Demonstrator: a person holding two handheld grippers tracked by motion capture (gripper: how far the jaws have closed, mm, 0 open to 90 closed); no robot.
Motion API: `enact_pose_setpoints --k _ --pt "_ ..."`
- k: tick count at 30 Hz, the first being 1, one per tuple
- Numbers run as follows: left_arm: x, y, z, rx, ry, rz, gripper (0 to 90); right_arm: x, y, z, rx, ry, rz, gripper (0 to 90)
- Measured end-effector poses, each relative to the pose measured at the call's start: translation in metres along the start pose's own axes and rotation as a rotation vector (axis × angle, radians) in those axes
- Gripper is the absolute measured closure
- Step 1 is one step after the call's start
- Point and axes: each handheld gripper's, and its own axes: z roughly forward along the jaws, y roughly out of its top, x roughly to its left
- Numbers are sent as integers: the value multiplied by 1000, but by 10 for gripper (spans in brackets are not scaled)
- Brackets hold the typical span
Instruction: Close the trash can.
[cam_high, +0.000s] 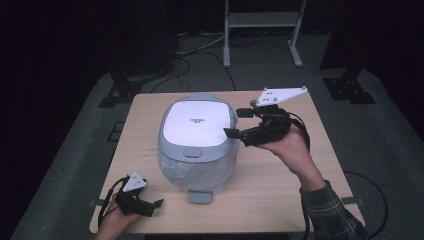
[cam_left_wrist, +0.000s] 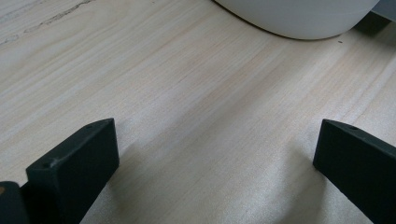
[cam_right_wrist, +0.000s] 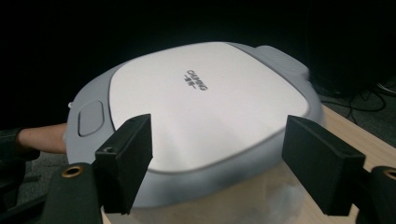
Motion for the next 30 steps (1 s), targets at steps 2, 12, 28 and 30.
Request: enact_pose_setpoints --k 2,12,28,30 --pt "0 0 0 0 0 0 0 -4 -4 -6 -4 -13 7 234" --pt "0 0 0 0 0 0 0 -20 -28 -29 -1 -85 48 196" --pt "0 0 0 0 0 0 0 -31 -83 -40 40 -192 83 123" --pt "0 0 0 0 0 0 0 -33 -92 -40 43 -200 88 123"
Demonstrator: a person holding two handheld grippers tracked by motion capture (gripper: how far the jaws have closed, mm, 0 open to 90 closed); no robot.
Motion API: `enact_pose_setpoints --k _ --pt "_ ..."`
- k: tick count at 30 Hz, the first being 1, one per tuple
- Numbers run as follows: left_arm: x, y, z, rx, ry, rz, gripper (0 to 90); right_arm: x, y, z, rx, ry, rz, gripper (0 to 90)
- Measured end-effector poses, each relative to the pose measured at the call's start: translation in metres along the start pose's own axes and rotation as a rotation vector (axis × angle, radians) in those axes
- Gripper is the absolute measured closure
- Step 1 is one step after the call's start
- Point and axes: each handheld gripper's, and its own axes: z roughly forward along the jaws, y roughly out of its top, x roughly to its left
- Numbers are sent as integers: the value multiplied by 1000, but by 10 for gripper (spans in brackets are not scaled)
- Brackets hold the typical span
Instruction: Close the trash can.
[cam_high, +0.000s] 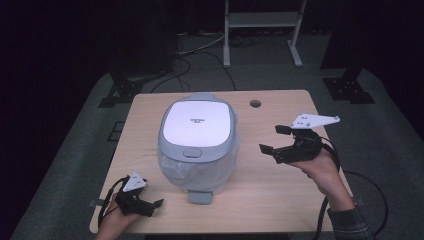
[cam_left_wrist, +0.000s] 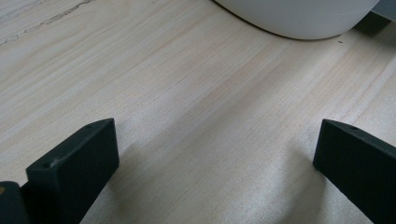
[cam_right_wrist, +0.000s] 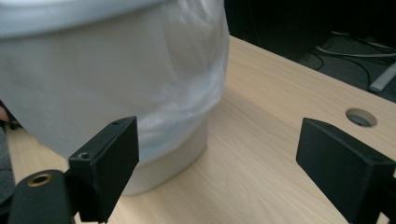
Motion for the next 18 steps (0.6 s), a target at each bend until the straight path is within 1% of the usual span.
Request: enact_pose_setpoints --k 7,15,18 --pt "0 0 0 2 0 0 0 -11 -33 0 16 -32 32 123" --pt "0 0 0 2 0 0 0 -23 -72 -2 60 -72 69 123" --pt "0 0 0 2 0 0 0 -27 -86 -3 67 -81 84 122"
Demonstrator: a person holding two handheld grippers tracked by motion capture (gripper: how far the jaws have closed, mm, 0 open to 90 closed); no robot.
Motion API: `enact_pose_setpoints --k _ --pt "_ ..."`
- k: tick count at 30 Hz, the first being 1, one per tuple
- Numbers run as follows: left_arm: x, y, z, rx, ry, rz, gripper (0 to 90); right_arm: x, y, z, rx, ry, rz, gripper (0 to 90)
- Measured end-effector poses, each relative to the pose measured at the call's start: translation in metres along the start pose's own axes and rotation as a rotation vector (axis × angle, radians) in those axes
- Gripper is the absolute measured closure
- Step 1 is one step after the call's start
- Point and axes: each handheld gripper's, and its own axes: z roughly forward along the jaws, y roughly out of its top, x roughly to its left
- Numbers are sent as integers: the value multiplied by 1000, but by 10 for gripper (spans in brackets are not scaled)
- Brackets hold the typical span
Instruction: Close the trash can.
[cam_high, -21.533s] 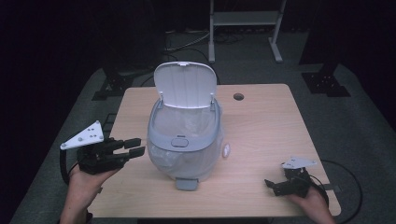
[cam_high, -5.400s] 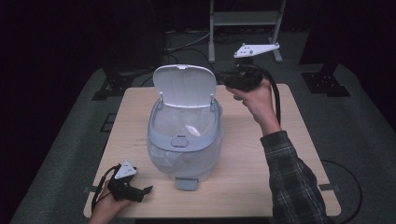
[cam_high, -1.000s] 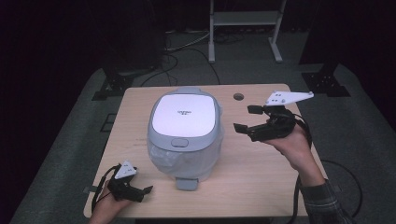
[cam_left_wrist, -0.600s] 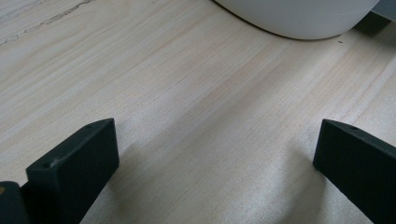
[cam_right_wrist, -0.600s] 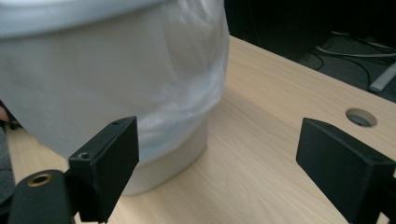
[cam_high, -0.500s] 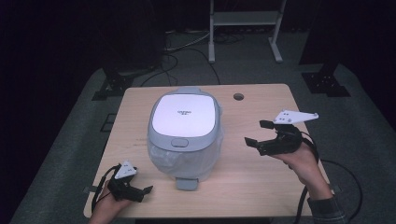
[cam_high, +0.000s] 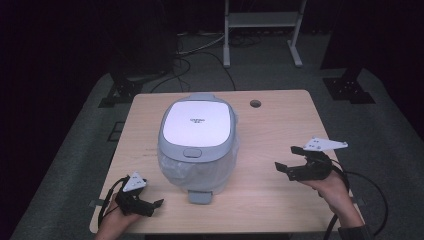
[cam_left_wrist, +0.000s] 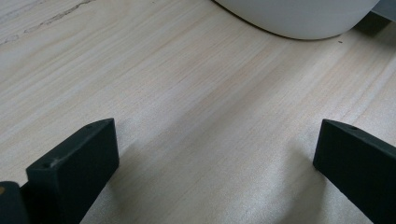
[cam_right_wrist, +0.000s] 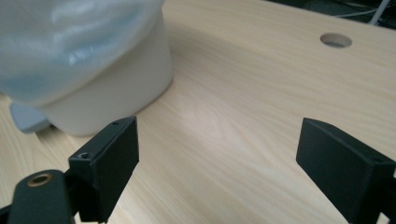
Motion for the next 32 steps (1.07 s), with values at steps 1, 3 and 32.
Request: enact_pose_setpoints --k 1,3,32 --pt "0 0 0 0 0 0 0 -1 -4 0 4 -1 1 122" --pt "0 0 0 0 0 0 0 -3 -11 0 13 -5 5 122" --pt "0 0 0 -2 0 -1 0 -19 -94 10 218 -122 14 92"
